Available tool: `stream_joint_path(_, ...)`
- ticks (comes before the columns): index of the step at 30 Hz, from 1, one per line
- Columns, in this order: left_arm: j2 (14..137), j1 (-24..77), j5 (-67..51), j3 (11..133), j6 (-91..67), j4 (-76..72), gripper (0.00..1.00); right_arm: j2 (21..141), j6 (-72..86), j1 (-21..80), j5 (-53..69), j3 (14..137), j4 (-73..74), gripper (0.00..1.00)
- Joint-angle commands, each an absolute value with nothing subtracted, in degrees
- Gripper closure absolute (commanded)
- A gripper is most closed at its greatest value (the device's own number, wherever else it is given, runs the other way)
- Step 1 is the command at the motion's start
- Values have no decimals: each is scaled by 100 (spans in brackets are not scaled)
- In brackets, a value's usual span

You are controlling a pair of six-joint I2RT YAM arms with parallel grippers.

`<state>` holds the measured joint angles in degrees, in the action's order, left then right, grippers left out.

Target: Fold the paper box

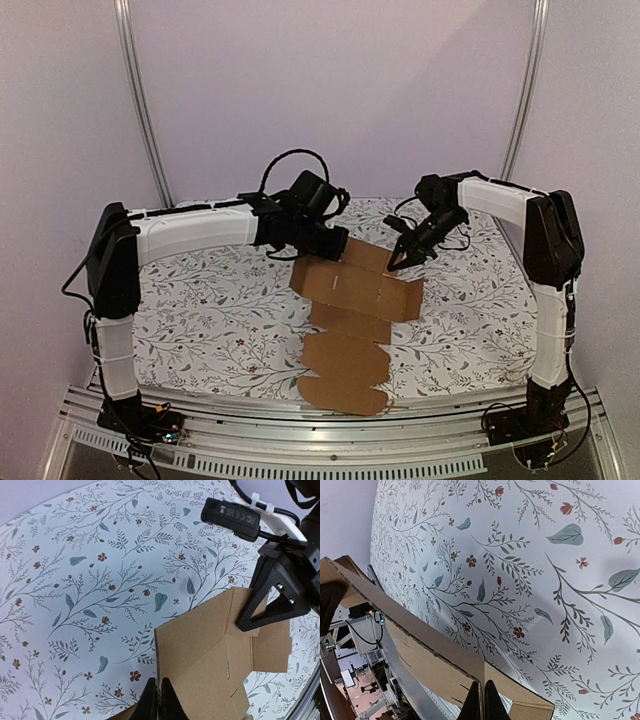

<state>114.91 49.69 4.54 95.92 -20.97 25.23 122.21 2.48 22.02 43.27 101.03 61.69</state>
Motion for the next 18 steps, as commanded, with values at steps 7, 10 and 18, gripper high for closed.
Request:
stream_joint_path(7, 10725, 5141, 595, 10232, -1763, 3671, 43, 12192, -696, 2171, 3605, 11049, 6604, 100)
stream_joint_path(10, 10381, 4939, 161, 10575, -1219, 4116, 33, 12148, -1630, 2192, 3674, 11385, 7112, 100)
stream_joint_path(18, 11043, 4250, -851, 11990, -46, 5000, 24, 12178, -2779, 2334, 4200, 12318, 8078, 100)
